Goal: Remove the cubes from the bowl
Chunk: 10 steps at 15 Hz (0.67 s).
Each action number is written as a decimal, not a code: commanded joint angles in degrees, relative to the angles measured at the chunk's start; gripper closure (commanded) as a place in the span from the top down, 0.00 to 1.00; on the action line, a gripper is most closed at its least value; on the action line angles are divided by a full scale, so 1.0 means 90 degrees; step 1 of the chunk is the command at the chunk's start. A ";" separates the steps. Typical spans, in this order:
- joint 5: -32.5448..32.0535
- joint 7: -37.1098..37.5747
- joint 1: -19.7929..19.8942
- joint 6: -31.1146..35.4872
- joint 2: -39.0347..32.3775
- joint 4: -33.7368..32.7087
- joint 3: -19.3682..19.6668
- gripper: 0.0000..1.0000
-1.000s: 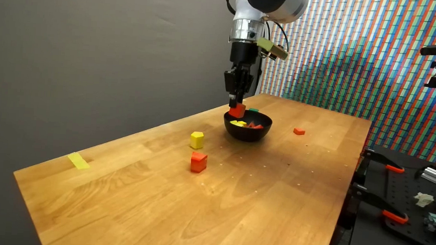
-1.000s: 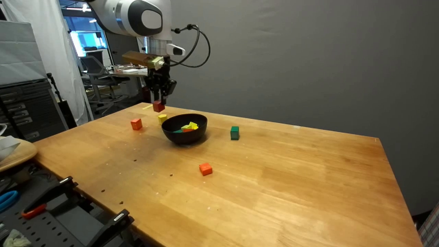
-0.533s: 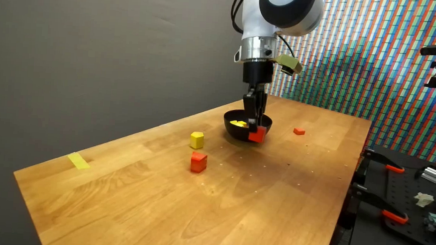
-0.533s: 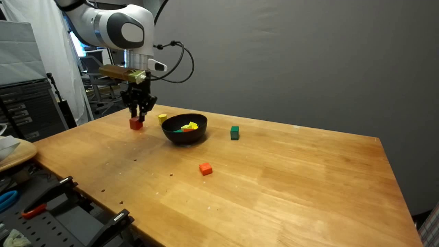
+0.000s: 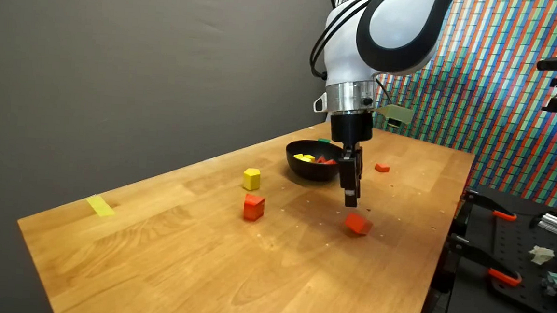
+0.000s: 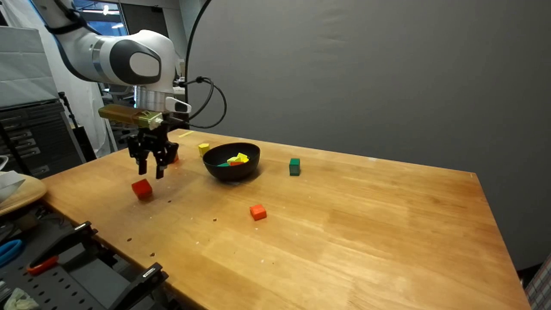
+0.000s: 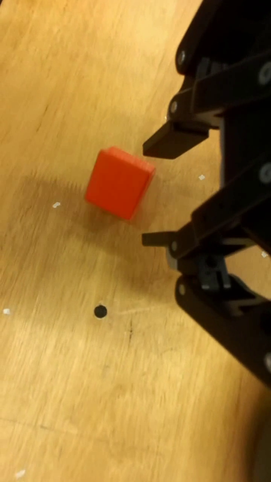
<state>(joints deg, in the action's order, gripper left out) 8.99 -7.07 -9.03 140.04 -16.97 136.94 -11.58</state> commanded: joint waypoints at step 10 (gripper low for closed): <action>-0.2127 0.1634 0.0231 0.2427 0.0976 0.0618 0.1171 1.00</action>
<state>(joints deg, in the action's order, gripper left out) -6.55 4.89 -8.35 158.16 -7.52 145.26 -3.34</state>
